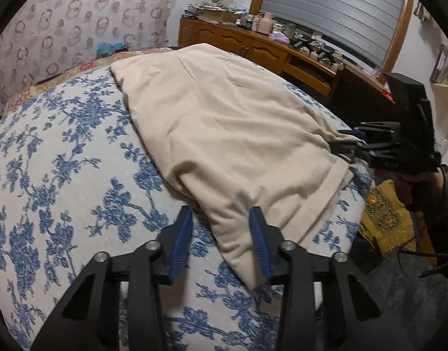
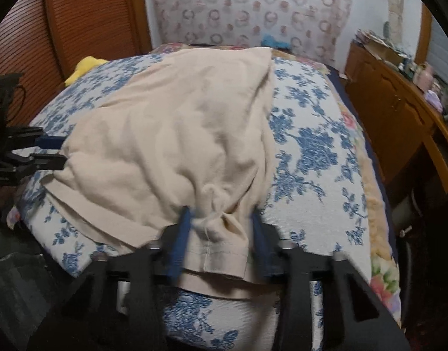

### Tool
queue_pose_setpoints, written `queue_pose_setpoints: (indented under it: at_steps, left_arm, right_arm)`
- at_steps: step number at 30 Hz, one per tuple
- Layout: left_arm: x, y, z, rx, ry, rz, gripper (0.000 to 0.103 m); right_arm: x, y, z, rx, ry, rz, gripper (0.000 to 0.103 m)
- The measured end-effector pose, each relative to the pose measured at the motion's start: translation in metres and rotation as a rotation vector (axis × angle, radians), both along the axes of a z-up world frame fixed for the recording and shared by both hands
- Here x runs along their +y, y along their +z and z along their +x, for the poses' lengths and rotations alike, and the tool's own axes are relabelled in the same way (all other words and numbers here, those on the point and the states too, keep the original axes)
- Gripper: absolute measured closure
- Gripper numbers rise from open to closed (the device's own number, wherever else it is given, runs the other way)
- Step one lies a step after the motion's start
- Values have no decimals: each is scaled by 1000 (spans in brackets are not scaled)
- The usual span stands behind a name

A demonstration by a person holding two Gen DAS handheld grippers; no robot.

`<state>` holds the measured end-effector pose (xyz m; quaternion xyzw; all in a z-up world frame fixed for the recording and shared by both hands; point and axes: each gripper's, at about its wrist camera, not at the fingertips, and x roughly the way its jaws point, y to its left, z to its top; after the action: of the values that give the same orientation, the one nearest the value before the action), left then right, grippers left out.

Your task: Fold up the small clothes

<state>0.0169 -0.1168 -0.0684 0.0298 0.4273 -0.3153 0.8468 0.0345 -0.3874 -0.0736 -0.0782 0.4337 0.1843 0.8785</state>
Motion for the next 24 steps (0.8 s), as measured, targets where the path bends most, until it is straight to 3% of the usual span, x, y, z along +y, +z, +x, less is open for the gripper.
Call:
queue_pose_setpoints:
  at_steps: [1,7,15,24]
  left_arm:
    - [0,0,-1,9,-9,-10,73]
    - [0,5,-6,13,-43,-47,99]
    - [14,58,11,-118,11,-136,100]
    - [26,88,99,-176,102,-158,100]
  right_arm:
    - [1,0,0,5,11,9,91]
    - [2,4,-2,-11,38,60,97]
    - [-1,49,10,-147,42,146,97]
    - [3,91,90,-268,34,175,97]
